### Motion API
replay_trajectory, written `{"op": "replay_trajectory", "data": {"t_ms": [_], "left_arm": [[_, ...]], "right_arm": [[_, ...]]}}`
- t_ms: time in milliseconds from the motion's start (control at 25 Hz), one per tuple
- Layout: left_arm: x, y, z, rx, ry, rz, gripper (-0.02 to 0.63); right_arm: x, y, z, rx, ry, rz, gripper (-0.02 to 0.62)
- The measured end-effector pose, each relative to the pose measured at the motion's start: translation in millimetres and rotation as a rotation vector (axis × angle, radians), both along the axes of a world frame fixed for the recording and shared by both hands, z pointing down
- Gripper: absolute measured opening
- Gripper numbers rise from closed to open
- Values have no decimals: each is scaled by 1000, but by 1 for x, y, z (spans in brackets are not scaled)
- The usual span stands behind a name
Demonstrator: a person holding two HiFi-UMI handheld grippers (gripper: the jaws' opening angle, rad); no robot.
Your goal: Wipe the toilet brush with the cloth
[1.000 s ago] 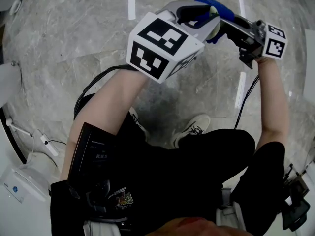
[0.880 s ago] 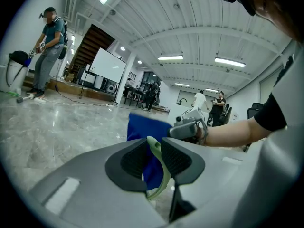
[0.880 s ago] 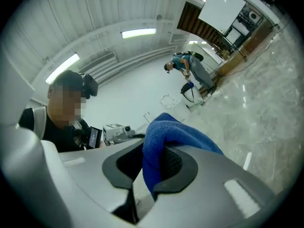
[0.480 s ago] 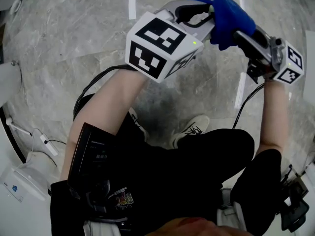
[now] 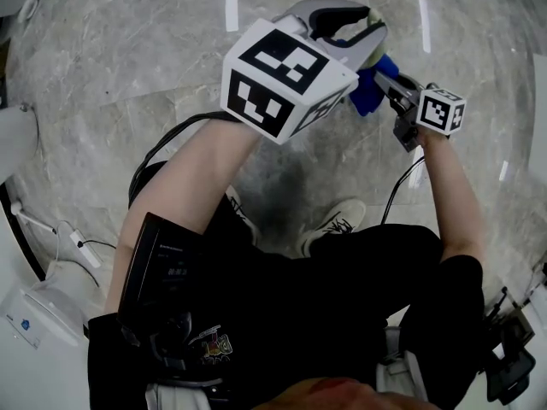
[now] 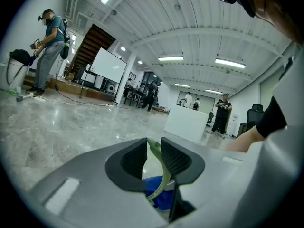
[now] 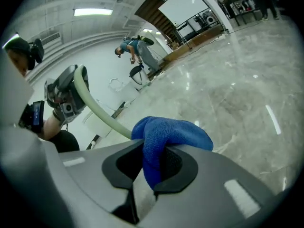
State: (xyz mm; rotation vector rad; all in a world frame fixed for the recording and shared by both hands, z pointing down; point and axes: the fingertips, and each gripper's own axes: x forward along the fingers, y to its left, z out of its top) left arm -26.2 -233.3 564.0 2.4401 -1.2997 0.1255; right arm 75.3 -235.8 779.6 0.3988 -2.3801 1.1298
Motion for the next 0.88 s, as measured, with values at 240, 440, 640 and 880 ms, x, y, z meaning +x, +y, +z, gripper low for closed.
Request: {"op": "replay_trajectory", "data": {"t_ms": [240, 440, 640, 880], "left_arm": [[2, 1, -1, 3, 2, 5, 112], [5, 0, -2, 4, 3, 12, 110], [3, 1, 1, 2, -6, 7, 112], [2, 0, 2, -4, -10, 5, 112]], "right_arm": [[0, 91, 34, -116, 146, -255, 60], [-50, 129, 88, -177, 233, -299, 60], [-108, 80, 55, -43, 58, -74, 60], [-61, 93, 67, -73, 147, -210, 60]]}}
